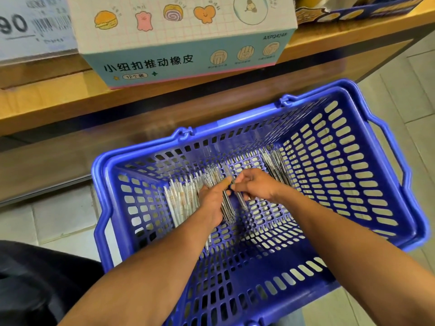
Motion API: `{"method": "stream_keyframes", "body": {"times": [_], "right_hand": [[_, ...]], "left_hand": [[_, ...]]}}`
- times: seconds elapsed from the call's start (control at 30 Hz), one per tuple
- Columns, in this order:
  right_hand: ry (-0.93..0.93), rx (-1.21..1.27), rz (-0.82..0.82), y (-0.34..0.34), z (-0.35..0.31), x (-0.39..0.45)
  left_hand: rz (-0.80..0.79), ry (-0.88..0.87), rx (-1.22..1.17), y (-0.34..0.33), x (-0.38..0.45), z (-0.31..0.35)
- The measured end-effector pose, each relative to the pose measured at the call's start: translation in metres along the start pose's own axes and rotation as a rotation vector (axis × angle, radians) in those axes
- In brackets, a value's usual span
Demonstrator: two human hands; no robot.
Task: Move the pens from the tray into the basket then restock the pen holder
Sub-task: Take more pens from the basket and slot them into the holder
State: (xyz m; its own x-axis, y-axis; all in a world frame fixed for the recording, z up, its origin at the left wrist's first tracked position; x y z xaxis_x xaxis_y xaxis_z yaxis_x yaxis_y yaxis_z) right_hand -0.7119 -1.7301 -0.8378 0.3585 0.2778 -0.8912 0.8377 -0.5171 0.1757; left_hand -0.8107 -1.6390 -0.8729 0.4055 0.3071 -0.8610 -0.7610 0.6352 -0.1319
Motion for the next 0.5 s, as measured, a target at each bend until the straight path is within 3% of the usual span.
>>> {"method": "stream_keyframes", "body": {"times": [0.1,0.27,0.33,0.37,0.43,0.5], "right_hand": [[0.066,0.035,-0.058,-0.015,-0.009,-0.002],[0.032,0.063,-0.099,-0.015,-0.002,0.003],[-0.002,0.103,0.058,0.009,0.008,0.010],[-0.027,0.079,0.220,0.027,0.016,0.013],[-0.110,-0.119,0.589,0.064,0.032,0.011],[-0.206,-0.353,0.753,0.079,0.042,0.006]], "left_hand": [[-0.045,-0.016,-0.011,-0.004,0.000,0.001],[0.085,-0.049,0.011,0.008,0.006,0.002],[0.098,-0.030,0.006,0.010,0.007,0.001],[0.089,-0.018,0.015,0.010,0.007,0.001],[0.066,-0.005,0.010,0.009,0.005,0.001],[0.054,0.003,0.013,0.009,0.004,0.002]]}}
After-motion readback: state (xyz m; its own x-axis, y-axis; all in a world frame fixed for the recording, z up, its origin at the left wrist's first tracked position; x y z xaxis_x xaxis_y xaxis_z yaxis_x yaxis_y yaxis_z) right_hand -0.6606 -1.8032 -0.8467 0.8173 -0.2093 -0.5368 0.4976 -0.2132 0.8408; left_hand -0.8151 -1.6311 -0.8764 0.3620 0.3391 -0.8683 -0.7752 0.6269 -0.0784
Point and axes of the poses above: each hand's wrist, its own x-axis towards the middle knuckle, its own y-axis out of the back of the hand, z = x × y, the point moved 7 cm from there along x, towards the middle knuckle, and after that the axes turned 12 degrees about -y, right-handed, at the moved point
